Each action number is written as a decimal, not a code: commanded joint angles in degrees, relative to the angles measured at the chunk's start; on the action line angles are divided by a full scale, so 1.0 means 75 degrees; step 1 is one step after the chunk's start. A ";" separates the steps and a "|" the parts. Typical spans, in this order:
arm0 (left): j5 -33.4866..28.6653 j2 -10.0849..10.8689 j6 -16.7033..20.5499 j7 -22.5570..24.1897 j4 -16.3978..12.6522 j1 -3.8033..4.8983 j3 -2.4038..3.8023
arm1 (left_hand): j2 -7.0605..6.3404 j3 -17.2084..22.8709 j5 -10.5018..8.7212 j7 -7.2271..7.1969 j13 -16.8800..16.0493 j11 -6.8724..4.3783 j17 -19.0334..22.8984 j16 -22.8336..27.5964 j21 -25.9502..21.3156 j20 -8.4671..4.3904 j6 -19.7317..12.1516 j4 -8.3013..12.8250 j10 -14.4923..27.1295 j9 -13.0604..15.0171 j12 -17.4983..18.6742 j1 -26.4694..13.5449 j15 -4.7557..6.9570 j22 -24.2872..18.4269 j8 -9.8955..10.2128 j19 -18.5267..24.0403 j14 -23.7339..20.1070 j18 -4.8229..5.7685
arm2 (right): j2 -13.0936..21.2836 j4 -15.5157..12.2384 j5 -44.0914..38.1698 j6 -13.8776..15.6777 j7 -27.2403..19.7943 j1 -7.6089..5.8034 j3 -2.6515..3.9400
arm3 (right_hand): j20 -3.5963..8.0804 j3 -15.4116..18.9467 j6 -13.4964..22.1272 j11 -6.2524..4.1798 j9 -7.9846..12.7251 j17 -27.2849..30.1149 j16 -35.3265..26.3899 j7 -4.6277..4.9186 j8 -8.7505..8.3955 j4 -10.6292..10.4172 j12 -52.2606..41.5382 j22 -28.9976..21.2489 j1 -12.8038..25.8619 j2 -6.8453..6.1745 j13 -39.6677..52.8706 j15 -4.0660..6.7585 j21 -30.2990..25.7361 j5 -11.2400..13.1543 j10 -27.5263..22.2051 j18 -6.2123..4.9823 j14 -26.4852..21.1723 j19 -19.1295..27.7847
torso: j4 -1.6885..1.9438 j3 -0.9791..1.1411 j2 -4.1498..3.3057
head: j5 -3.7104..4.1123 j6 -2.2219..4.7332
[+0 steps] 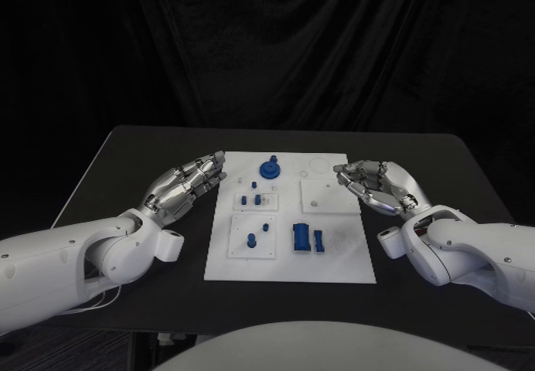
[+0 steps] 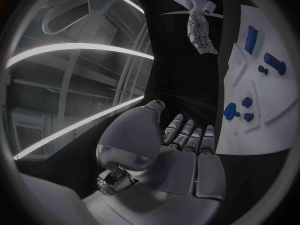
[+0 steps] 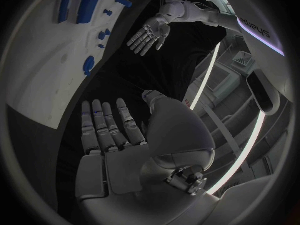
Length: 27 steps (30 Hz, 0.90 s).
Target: Assemble the parts on the task board
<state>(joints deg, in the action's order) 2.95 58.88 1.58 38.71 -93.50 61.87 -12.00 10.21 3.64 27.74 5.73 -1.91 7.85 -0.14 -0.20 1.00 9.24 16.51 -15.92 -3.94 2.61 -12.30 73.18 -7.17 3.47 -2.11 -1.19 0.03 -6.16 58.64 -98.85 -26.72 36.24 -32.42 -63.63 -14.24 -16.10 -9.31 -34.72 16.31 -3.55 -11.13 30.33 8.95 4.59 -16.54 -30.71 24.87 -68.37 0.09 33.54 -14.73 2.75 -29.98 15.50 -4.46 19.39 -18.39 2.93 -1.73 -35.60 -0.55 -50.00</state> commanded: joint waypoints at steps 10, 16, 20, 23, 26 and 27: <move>-0.0002 -0.0701 0.0408 0.1795 0.0631 0.0037 -0.0010 | 0.0145 -0.0786 -0.0005 -0.0299 0.0071 -0.0821 0.0019 0.0027 -0.0116 -0.0807 -0.0130 -0.0096 0.0387 -0.0065 0.0520 0.0139 0.0748 -0.0391 0.0004 0.0143 -0.0004 0.0065 | -0.0240 0.0623 0.1326 -0.1580 -0.1609 0.0205 -0.0006 | -0.0064 0.1408 0.3918 -0.1417 0.0346 0.1342 -0.3209 -0.1995 -0.0488 0.0337 0.2598 -0.2530 -0.1055 0.0167 -0.3709 0.0574 -0.0241 0.0402 -0.1976 -0.0180 -0.2509 0.2177 | -0.0204 0.0141 0.0536 | -0.0102 0.0001; -0.0005 -0.0743 0.0342 -0.0008 0.0650 0.0027 0.0003 | -0.0364 -0.0485 -0.1277 -0.0764 0.0255 -0.1047 0.0019 0.0027 -0.0133 -0.1233 -0.0846 0.0656 0.0525 -0.0348 0.0900 -0.3262 0.0956 -0.0463 0.0281 0.0159 -0.0004 0.0245 | -0.0291 0.0645 0.1142 -0.1131 -0.0752 0.0208 0.0042 | 0.0685 0.1241 0.4629 -0.2174 0.0473 0.1484 -0.4044 -0.1193 -0.0612 0.0995 0.3174 -0.3316 0.2412 -0.0012 -0.4472 0.1069 -0.0367 0.1645 -0.2066 0.0595 -0.2585 0.2452 | -0.0169 0.0100 0.0440 | -0.0095 0.0034; -0.0030 -0.0819 0.0696 -0.0087 0.0638 0.0010 0.0109 | -0.0523 -0.0485 -0.1665 -0.0764 0.0255 -0.1047 0.0019 0.0027 -0.0133 -0.1233 -0.1051 0.0894 0.0525 -0.0348 0.1021 -0.4308 0.0956 -0.0463 0.0281 0.0159 -0.0004 0.0821 | -0.0521 0.0724 0.1496 -0.0812 -0.0591 0.0245 0.0314 | 0.0927 0.1241 0.4629 -0.2174 0.0473 0.1484 -0.4044 -0.1193 -0.0612 0.1191 0.3325 -0.3316 0.3495 -0.0012 -0.4472 0.1216 -0.0367 0.2022 -0.2066 0.0595 -0.2585 0.2452 | -0.0188 0.0111 0.0453 | -0.0081 0.0211; -0.0059 -0.0904 0.1093 -0.0174 0.0625 -0.0009 0.0228 | -0.0616 -0.0485 -0.1893 -0.0764 0.0255 -0.1047 0.0019 0.0027 -0.0133 -0.1233 -0.1184 0.1030 0.0525 -0.0348 0.1090 -0.4920 0.0956 -0.0463 0.0281 0.0159 -0.0004 0.0821 | -0.0778 0.0813 0.1893 -0.0454 -0.0410 0.0287 0.0618 | 0.1065 0.1241 0.4629 -0.2174 0.0473 0.1484 -0.4044 -0.1193 -0.0612 0.1304 0.3413 -0.3316 0.4128 -0.0012 -0.4472 0.1290 -0.0367 0.2246 -0.2066 0.0595 -0.2585 0.2452 | -0.0210 0.0124 0.0467 | -0.0064 0.0409; -0.0106 -0.1042 0.1732 -0.0316 0.0604 -0.0040 0.0419 | -0.0711 -0.0485 -0.2122 -0.0764 0.0255 -0.1047 0.0019 0.0027 -0.0133 -0.1233 -0.1312 0.1170 0.0525 -0.0348 0.1639 -0.5532 0.0956 -0.0463 0.0281 0.0159 -0.0004 0.0821 | -0.1181 0.0952 0.2515 0.0107 -0.0127 0.0353 0.1095 | 0.1199 0.1241 0.4629 -0.2174 0.0473 0.1484 -0.4044 -0.1193 -0.0612 0.1415 0.3495 -0.3316 0.4744 -0.0012 -0.4472 0.1364 -0.0367 0.2461 -0.2066 0.0595 -0.2585 0.2452 | -0.0244 0.0144 0.0490 | -0.0038 0.0729; -0.0122 -0.1089 0.1951 -0.0364 0.0597 -0.0050 0.0485 | -0.0735 -0.0485 -0.2185 -0.0764 0.0255 -0.1047 0.0019 0.0027 -0.0133 -0.1233 -0.1345 0.1205 0.0525 -0.0348 0.1639 -0.5697 0.0956 -0.0463 0.0281 0.0159 -0.0004 0.0821 | -0.1292 0.0991 0.2687 0.0262 -0.0048 0.0371 0.1227 | 0.1240 0.1241 0.4629 -0.2174 0.0473 0.1484 -0.4044 -0.1193 -0.0612 0.1450 0.3519 -0.3316 0.4925 -0.0012 -0.4472 0.1383 -0.0367 0.2524 -0.2066 0.0595 -0.2585 0.2452 | -0.0256 0.0151 0.0499 | -0.0029 0.0839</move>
<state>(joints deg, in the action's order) 2.72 51.03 9.46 37.12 -88.81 61.59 -8.52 6.46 -0.22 15.61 0.33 -0.20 0.56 -0.06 -0.20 0.40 0.70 8.84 -9.42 0.06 0.25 -3.32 41.81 -0.40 0.10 -0.49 -0.15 0.02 -2.09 49.27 -91.74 -12.84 31.83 -36.34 -61.12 -5.06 -9.37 0.22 -0.38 0.91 -0.15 -0.17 0.68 -1.15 0.42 -7.79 -5.92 1.48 -43.15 0.21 0.50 -5.93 0.32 -15.17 0.11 -1.31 0.12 -0.18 1.31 -0.78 -32.06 -0.89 -45.25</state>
